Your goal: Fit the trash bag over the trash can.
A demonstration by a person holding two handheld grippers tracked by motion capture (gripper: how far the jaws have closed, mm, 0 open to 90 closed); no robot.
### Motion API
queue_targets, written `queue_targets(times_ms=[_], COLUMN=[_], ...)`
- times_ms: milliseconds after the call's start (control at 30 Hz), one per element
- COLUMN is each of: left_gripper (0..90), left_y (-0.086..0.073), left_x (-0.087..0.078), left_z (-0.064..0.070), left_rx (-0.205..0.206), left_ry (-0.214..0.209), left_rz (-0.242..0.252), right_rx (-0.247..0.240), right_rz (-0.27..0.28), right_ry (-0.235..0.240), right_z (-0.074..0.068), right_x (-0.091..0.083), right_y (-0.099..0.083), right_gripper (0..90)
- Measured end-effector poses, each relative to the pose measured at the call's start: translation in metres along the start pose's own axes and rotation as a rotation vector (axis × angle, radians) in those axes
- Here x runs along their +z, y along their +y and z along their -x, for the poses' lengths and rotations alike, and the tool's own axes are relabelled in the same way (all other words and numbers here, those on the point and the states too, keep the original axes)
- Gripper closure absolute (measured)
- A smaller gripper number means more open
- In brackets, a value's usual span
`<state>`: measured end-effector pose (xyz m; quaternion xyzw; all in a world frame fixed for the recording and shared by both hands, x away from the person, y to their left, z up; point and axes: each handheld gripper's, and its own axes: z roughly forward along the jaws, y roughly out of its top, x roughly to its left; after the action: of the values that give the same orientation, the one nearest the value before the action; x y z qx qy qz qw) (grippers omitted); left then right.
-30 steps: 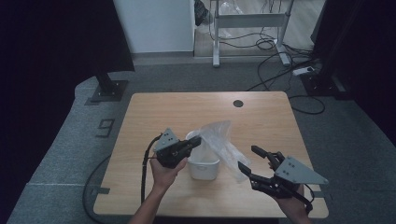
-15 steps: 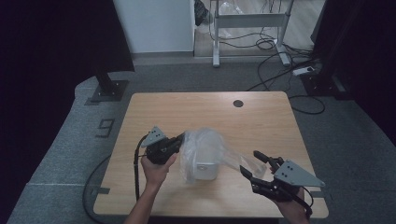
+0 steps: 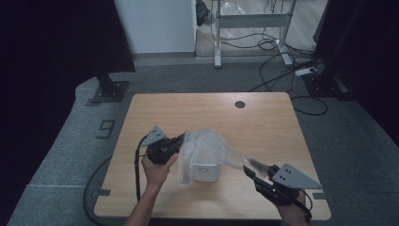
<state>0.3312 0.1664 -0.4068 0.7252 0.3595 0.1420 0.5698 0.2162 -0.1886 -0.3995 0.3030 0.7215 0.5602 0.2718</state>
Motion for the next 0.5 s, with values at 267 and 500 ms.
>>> queue_targets(times_ms=[267,500], left_gripper=[86.9,74.1], left_y=[-0.012,-0.021], left_x=[-0.008,-0.015], left_z=[0.006,0.008], left_rx=[0.001,-0.018], left_ry=[-0.048,-0.069], left_rz=[0.004,0.008], right_rx=[-0.01,-0.055], right_rz=[0.05,0.035], right_ry=[-0.047,-0.033], right_z=[0.007,0.01], right_x=[0.008,0.035], right_y=[0.016,0.045], right_gripper=[89.0,89.0])
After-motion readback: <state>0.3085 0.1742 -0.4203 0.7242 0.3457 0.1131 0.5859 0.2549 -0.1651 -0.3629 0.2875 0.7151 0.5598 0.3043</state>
